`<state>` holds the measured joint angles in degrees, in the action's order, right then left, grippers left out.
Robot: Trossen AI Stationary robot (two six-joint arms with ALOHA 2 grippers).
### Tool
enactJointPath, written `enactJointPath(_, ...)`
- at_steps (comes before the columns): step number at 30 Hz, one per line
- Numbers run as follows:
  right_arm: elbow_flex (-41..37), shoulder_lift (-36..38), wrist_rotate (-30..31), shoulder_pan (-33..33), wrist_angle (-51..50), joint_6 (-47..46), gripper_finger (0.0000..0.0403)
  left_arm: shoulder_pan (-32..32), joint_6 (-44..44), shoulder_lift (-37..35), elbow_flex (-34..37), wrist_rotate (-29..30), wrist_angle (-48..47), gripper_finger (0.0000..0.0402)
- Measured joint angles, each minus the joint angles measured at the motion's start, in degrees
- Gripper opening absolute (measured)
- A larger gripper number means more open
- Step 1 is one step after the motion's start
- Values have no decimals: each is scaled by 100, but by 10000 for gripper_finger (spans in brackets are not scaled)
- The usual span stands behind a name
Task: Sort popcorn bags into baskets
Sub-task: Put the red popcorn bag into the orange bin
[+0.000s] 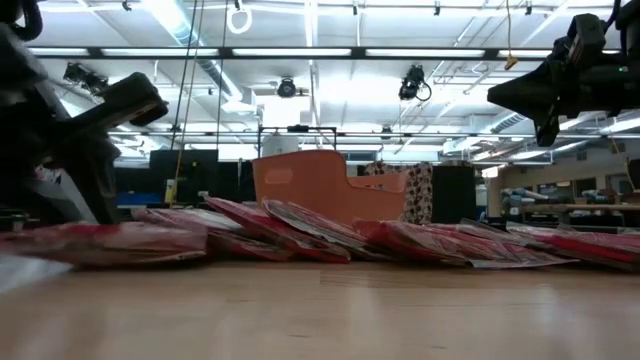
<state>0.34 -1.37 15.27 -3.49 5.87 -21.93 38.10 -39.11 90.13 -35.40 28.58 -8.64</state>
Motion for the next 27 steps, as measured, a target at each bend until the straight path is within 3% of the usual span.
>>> enactJointPath(2, 1, 0, 1, 0, 1, 1, 48, 51, 683, -62, -119, -25, -286, 14)
enactJointPath(6, 0, 0, -2, 0, 2, 0, 48, 71, 1796, -230, -652, -443, -1341, 12)
enactJointPath(16, 0, -2, -13, 0, 103, 0, 48, -596, 4495, -545, -2714, -2604, -4671, 12)
enactJointPath(23, 0, -1, -15, 0, 136, 0, 48, -1450, 5609, -545, -3450, -3874, -4651, 11)
enactJointPath(27, 0, 0, -15, 0, 146, 2, 48, -2000, 6307, -545, -3510, -4084, -3928, 11)
